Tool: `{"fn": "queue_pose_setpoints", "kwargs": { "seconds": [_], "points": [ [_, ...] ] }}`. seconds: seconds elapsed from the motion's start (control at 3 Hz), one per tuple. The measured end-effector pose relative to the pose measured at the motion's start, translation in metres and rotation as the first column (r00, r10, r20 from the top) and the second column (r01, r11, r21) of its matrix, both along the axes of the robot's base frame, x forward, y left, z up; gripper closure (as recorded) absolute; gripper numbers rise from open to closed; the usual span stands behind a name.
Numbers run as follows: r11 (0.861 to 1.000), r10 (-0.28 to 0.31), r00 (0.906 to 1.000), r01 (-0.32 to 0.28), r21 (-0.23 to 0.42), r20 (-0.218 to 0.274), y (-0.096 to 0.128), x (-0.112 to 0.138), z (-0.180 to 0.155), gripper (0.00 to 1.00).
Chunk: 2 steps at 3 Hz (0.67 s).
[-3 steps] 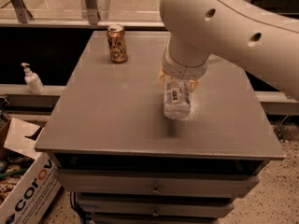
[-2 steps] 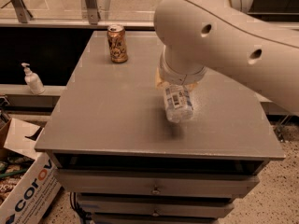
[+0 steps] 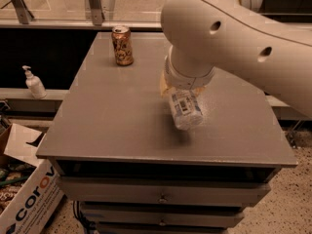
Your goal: Place blue plastic bottle upright
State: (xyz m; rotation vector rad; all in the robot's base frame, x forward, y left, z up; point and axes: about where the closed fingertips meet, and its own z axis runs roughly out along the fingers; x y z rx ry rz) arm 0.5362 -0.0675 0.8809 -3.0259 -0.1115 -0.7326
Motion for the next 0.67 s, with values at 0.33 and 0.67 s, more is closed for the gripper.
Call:
{"fn": "queue_pose_setpoints", "kwargs": {
  "seconds": [0.33,0.67],
  "points": [
    [0.994,0.107,0.9929,-0.106,0.023,-0.052,0.0052,-0.0028,-0.0029,1.0],
    [0.969,0.246,0.9672,-0.244,0.025,-0.064,0.013,-0.0088,-0.0044,1.0]
  ]
}}
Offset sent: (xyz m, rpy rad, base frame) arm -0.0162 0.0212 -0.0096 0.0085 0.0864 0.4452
